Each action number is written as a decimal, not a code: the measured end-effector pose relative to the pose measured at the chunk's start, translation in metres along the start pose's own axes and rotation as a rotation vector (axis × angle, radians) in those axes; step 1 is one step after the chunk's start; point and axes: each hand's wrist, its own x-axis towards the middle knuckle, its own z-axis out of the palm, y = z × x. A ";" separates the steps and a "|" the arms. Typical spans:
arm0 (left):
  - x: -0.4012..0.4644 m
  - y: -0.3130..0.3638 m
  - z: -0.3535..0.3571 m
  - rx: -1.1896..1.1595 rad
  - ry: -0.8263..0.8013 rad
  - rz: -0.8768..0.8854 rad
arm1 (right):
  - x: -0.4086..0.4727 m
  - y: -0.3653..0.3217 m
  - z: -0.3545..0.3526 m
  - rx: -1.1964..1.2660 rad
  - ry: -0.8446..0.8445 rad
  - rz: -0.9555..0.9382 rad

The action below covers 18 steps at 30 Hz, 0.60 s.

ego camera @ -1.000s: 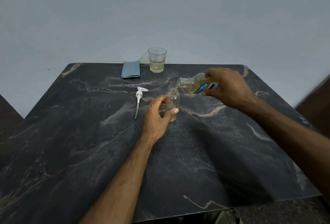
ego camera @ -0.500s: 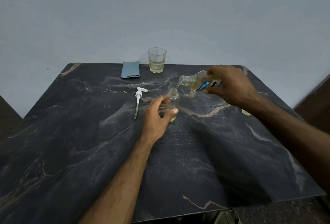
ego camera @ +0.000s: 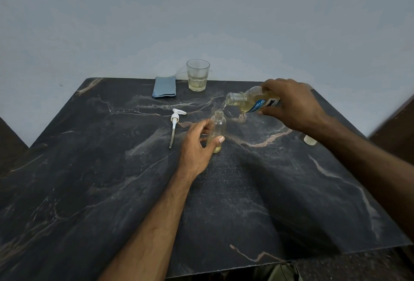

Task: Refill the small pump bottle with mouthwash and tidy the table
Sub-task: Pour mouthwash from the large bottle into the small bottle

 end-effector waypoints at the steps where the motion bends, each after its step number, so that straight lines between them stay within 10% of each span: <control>1: 0.000 0.000 0.000 0.000 -0.001 -0.002 | 0.000 0.000 0.000 -0.001 0.000 0.002; 18: 0.000 0.001 0.000 0.006 -0.001 -0.010 | 0.002 -0.002 -0.009 -0.024 -0.030 0.021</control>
